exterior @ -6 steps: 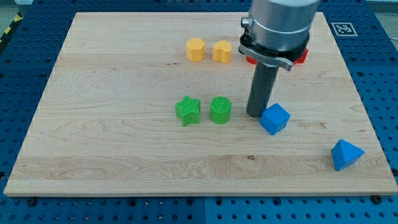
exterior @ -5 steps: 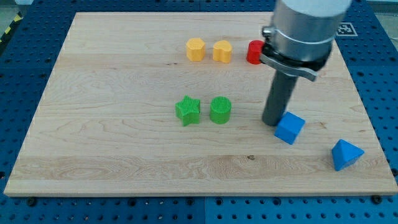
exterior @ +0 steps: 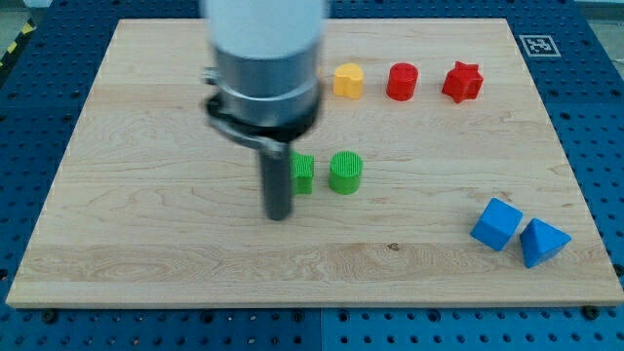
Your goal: Push green star and green circle slightly right
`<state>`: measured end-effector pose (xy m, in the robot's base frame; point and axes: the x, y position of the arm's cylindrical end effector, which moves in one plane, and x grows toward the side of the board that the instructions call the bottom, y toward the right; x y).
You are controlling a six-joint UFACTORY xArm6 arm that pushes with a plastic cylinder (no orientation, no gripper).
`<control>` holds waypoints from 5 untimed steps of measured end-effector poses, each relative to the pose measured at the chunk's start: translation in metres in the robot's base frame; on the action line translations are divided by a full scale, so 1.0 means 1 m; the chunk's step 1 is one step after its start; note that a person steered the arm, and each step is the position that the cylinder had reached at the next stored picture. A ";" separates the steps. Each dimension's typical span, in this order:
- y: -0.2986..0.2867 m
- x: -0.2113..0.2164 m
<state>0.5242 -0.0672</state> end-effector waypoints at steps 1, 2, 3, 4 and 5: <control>-0.024 -0.019; -0.013 -0.019; 0.034 -0.030; 0.063 -0.048; 0.066 -0.069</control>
